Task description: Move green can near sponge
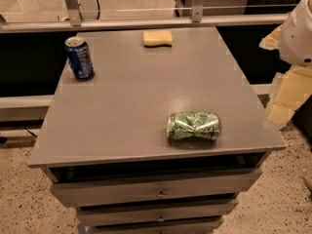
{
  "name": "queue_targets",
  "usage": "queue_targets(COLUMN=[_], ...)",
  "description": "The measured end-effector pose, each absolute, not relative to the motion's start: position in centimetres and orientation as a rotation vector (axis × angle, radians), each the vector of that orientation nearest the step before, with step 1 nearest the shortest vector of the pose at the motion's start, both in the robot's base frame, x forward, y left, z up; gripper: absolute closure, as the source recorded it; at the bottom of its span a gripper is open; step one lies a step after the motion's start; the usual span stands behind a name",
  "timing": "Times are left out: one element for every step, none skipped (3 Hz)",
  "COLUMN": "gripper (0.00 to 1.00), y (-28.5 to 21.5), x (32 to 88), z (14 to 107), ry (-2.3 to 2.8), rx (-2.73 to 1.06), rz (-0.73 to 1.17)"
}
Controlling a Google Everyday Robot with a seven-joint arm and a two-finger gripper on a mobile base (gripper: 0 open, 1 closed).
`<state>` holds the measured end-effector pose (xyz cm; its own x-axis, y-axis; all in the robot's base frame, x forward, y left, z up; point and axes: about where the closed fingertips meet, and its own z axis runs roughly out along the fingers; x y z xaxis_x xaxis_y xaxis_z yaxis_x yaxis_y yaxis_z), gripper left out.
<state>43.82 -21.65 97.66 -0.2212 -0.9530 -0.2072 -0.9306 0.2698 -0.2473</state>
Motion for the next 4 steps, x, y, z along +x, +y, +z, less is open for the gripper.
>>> queue_targets(gripper=[0.00, 0.00, 0.00, 0.00], y=[-21.7, -20.9, -19.0, -17.9], x=[43.8, 44.2, 45.0, 45.3], z=[97.7, 96.5, 93.3, 90.7], ry=[2.230, 2.217, 2.207, 2.217], rx=[-1.724, -1.699, -1.650, -1.619], rz=[-0.100, -0.067, 0.029, 0.107])
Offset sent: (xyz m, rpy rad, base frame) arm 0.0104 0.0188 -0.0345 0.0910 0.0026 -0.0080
